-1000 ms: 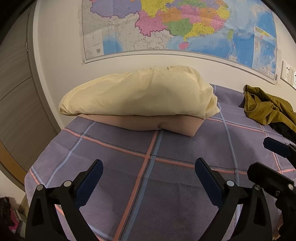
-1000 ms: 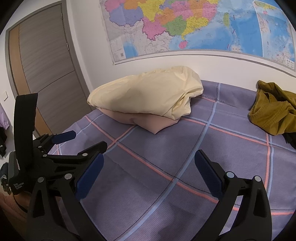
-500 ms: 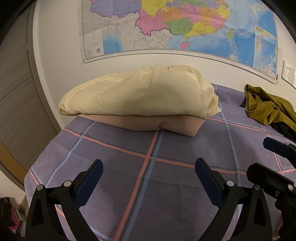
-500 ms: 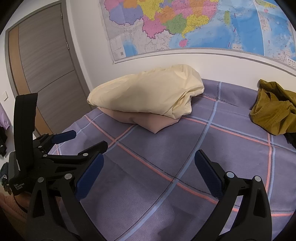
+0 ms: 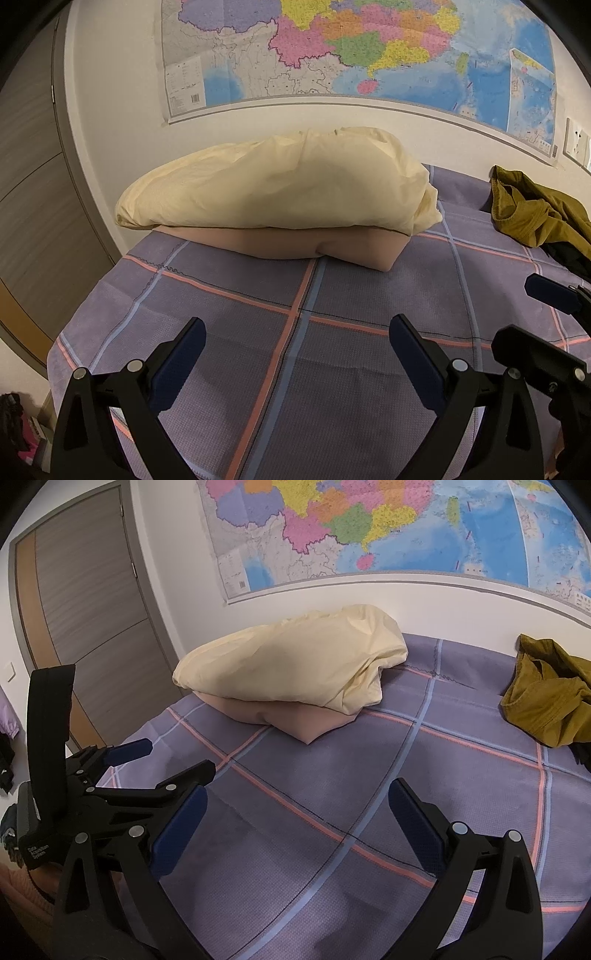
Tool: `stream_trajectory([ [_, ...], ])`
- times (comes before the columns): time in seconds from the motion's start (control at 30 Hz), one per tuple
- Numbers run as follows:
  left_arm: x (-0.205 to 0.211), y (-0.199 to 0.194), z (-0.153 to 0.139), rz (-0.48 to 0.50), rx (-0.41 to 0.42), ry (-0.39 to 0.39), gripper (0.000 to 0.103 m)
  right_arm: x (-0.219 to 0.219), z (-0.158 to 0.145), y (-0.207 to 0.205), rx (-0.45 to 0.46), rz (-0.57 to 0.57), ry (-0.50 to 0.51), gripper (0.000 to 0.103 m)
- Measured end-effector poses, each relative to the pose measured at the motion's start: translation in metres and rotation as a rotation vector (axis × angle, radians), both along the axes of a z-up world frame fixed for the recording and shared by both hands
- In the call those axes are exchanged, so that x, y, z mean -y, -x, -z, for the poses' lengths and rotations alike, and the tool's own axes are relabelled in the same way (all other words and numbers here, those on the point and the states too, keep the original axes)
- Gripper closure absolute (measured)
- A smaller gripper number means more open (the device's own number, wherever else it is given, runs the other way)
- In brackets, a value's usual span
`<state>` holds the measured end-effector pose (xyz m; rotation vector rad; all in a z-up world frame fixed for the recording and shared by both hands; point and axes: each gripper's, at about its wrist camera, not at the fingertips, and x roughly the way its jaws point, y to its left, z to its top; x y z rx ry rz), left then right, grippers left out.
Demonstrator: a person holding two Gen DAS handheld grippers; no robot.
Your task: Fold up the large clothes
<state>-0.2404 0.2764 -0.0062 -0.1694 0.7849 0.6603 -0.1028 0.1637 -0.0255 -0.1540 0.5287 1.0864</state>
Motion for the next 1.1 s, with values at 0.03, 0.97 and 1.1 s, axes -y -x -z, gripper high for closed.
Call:
stream_trajectory([
  [0.03, 0.000, 0.000, 0.000, 0.001, 0.001, 0.002, 0.007, 0.000, 0.000, -0.001, -0.005, -0.001, 0.000, 0.006],
  [0.97, 0.005, -0.004, 0.000, 0.015, 0.011, 0.034, 0.007, 0.011, -0.002, -0.004, -0.020, 0.017, -0.033, 0.006],
  [1.1, 0.011, -0.009, 0.001, 0.051, 0.021, 0.059, 0.007, 0.023, -0.005, -0.004, -0.014, 0.037, -0.047, 0.006],
])
